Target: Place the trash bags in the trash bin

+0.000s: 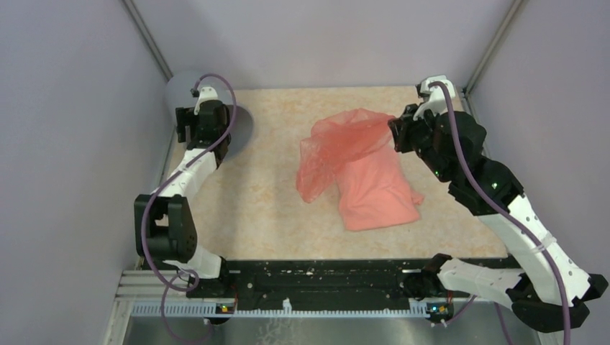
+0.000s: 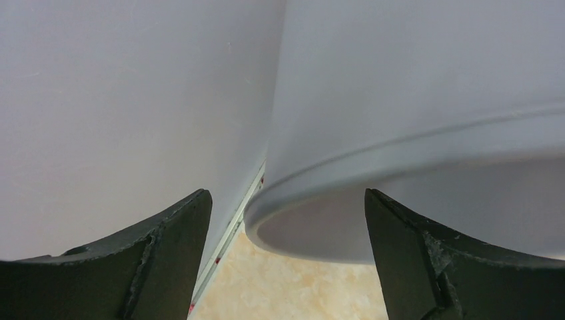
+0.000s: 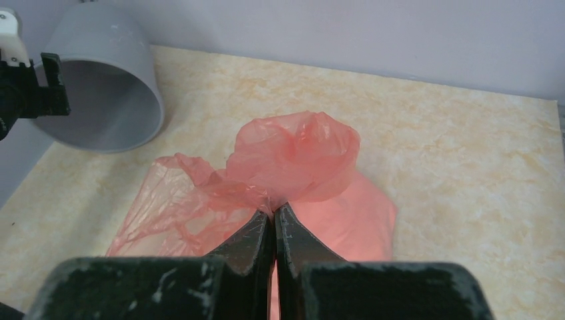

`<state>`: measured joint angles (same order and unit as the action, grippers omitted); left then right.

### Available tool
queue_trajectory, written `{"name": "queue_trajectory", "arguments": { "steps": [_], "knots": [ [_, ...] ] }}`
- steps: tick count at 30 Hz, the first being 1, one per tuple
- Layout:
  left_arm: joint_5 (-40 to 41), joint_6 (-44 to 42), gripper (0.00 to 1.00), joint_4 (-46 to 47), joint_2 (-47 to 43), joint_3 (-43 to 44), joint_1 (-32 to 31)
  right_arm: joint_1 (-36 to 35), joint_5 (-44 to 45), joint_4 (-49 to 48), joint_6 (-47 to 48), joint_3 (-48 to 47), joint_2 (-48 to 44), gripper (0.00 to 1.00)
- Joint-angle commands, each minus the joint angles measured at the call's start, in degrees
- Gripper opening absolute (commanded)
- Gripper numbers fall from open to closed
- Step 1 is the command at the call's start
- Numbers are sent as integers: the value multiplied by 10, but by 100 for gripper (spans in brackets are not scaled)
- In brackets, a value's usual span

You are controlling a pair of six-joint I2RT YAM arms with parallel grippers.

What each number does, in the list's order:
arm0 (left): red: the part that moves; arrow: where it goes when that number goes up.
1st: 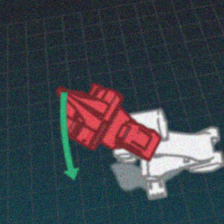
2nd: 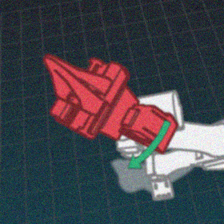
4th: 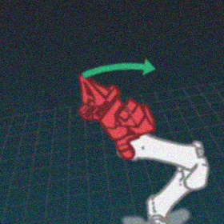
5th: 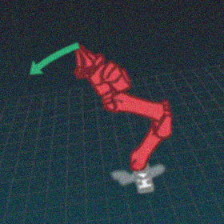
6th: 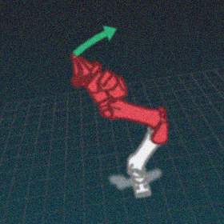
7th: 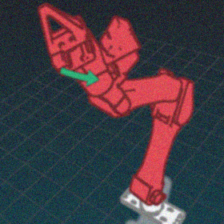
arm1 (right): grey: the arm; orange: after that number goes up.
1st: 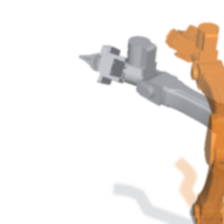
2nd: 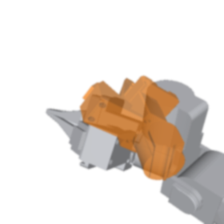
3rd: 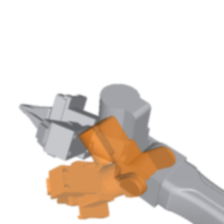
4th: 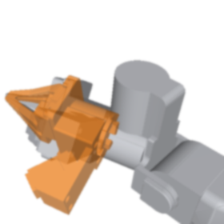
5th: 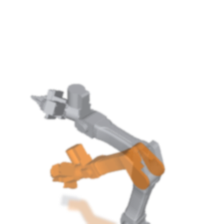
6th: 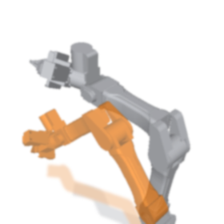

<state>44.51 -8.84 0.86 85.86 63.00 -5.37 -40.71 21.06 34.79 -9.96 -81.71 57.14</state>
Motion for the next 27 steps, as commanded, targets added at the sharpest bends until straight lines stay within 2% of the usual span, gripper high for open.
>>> {"name": "queue_trajectory", "arguments": {
  "steps": [1, 6, 9, 11, 14, 16, 20, 27],
  "knots": [
    [13, -27, 91, 108, 28, -8, 27, 3, -15, -27, 10, 4, -18, 0],
    [10, -39, 87, 168, 58, -27, 41, 3, -25, -32, 11, 8, -23, 0],
    [15, -46, 78, 192, 77, -27, 47, 3, -32, -34, 11, 9, -24, 0],
    [16, -58, 67, 210, 81, -26, 49, 3, -35, -35, 11, 10, -25, 0],
    [6, -71, 42, 213, 80, -17, 50, 3, -37, -39, 12, 12, -25, 0],
    [-9, -56, 22, 182, 72, 2, 49, 3, -39, -41, 13, 12, -24, 0],
    [-58, 1, 0, 76, 42, 48, 39, 3, -37, -41, 13, 11, -21, 0],
    [-169, 120, 0, -167, -8, 152, 21, 3, 0, -38, 23, 12, -24, 0]
  ]
}}
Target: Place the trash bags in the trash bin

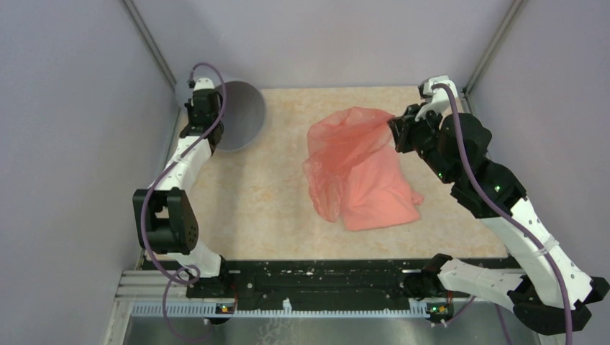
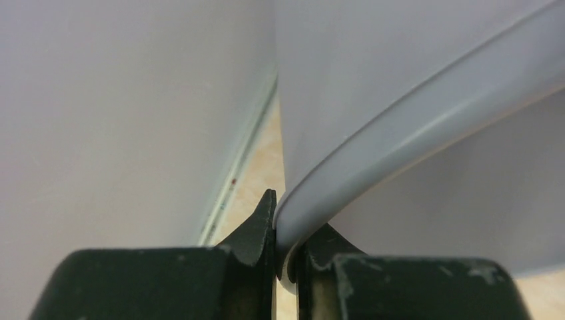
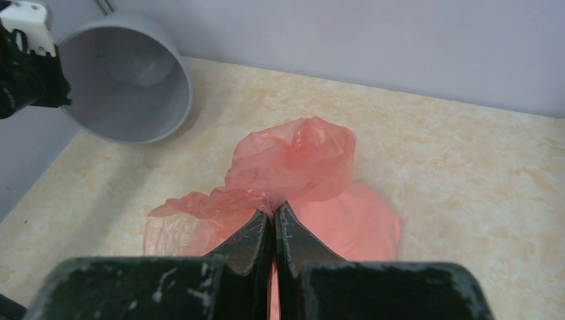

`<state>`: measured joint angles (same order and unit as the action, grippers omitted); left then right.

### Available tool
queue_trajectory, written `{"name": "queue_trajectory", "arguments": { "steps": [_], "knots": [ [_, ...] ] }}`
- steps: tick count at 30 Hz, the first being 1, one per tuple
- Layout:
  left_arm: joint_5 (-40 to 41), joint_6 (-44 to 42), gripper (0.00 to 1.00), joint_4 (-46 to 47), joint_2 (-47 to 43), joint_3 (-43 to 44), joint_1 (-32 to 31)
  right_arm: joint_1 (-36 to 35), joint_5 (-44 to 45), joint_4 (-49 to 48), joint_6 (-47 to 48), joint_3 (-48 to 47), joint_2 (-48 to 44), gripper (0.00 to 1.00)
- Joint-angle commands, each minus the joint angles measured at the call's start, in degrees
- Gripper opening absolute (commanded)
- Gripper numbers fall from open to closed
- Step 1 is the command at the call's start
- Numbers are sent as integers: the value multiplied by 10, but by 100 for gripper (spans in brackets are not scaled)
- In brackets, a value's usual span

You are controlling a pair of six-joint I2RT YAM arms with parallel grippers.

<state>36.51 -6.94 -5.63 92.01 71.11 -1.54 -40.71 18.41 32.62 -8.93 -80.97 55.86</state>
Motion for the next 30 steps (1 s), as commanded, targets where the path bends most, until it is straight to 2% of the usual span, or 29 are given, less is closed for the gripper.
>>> {"name": "queue_trajectory", "arguments": {
  "steps": [1, 5, 13, 19, 23, 30],
  "knots": [
    [-106, 119, 0, -125, -77, 78, -18, 3, 33, -17, 15, 5, -11, 0],
    [-186, 174, 0, -214, -106, 101, -21, 3, 59, -16, 22, 7, -13, 0],
    [-332, 286, 0, -380, -105, 169, -36, 3, 136, -23, 44, 15, -30, 0],
    [-380, 332, 0, -461, -108, 207, -44, 3, 209, -25, 65, 7, -42, 0],
    [-440, 347, 0, -521, -80, 246, -44, 4, 218, -20, 65, -7, -54, 0],
    [-482, 357, 0, -583, -67, 271, -45, 3, 216, -6, 58, -37, -66, 0]
  ]
}}
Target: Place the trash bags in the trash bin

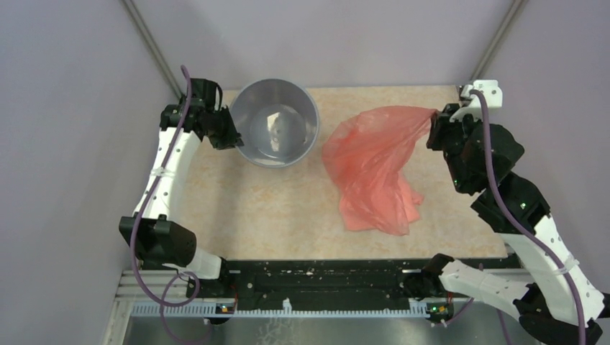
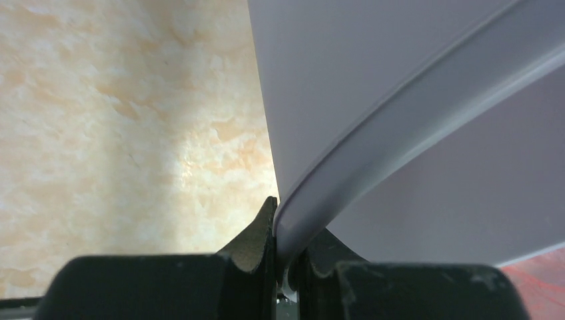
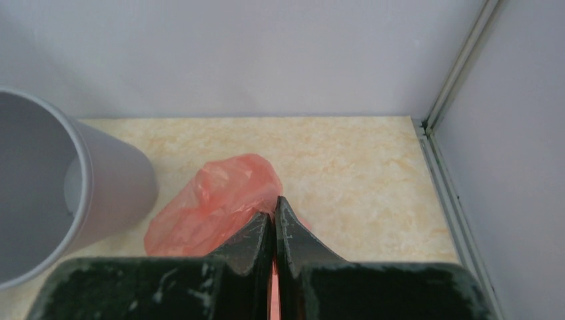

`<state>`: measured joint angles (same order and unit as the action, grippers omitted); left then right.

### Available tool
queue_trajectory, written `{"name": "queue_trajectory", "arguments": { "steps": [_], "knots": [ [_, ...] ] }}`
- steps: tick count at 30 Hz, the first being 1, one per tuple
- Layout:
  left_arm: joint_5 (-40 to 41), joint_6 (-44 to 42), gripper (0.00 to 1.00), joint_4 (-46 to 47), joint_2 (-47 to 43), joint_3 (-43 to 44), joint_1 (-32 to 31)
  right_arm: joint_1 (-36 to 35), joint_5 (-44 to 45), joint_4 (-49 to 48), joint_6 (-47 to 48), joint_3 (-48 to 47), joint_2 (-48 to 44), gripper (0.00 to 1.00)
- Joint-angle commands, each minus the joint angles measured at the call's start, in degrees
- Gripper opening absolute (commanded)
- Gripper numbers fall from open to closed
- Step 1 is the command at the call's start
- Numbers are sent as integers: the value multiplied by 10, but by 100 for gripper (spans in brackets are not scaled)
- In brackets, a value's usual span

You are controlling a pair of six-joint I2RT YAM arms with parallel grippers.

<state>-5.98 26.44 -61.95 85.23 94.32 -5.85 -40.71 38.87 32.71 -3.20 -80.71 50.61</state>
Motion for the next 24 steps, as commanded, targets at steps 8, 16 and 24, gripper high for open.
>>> {"name": "queue_trajectory", "arguments": {
  "steps": [8, 16, 24],
  "knots": [
    [-76, 20, 8, -93, 36, 100, -1, 3, -6, 11, -3, -100, -6, 0],
    [-118, 18, 21, -99, 71, 135, -1, 3, -44, 28, 9, -197, 21, 0],
    [-138, 23, 33, -79, 102, 164, -2, 3, -55, 52, 17, -248, 46, 0]
  ]
}}
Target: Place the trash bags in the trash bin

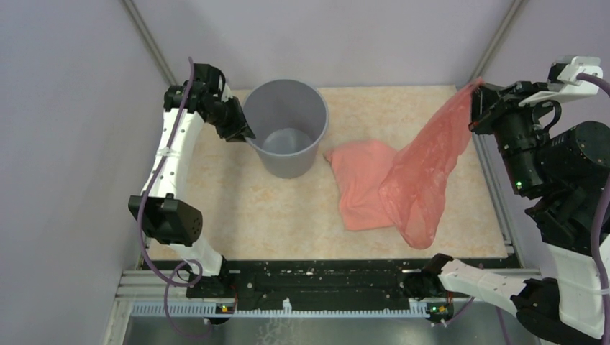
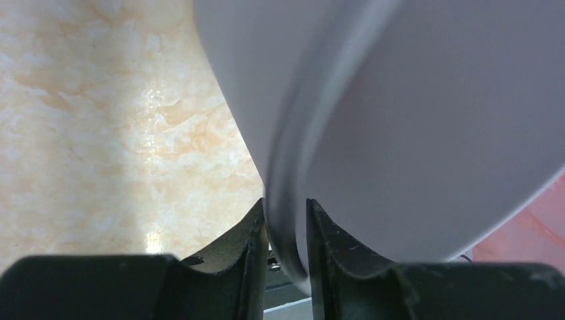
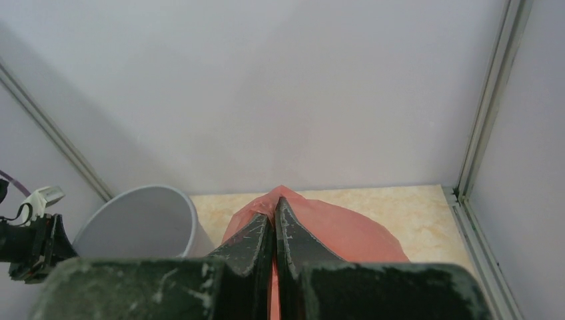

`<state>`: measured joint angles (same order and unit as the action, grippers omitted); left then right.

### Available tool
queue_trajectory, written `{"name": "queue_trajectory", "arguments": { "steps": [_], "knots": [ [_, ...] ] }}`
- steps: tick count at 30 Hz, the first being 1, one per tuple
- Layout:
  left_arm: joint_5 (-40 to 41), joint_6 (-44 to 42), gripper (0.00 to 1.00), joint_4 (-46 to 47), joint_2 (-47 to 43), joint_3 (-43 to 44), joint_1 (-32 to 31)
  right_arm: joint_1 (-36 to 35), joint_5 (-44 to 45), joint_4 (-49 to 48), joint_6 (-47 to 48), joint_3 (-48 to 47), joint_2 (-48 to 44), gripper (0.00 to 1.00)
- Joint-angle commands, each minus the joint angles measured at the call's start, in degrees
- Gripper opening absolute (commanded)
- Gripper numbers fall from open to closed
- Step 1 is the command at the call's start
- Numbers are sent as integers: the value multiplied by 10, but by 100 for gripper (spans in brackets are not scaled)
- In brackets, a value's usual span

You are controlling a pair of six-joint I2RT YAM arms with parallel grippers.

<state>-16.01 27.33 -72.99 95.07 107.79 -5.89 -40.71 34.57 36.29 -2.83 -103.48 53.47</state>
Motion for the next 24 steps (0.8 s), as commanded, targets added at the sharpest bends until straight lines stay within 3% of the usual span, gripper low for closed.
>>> {"name": "queue_trajectory", "arguments": {
  "steps": [1, 10, 18, 24],
  "knots": [
    [-39, 15, 35, 36, 4, 30, -2, 3, -13, 18, 15, -23, 19, 0],
    [-43, 17, 56, 96, -25, -7, -5, 3, -27, -1, 38, -64, 47, 0],
    [49, -26, 81, 175, -128, -54, -6, 3, -111, -56, 47, -96, 62, 0],
    [5, -47, 84, 239, -233, -101, -6, 3, -230, -137, 33, -89, 73, 0]
  ]
}}
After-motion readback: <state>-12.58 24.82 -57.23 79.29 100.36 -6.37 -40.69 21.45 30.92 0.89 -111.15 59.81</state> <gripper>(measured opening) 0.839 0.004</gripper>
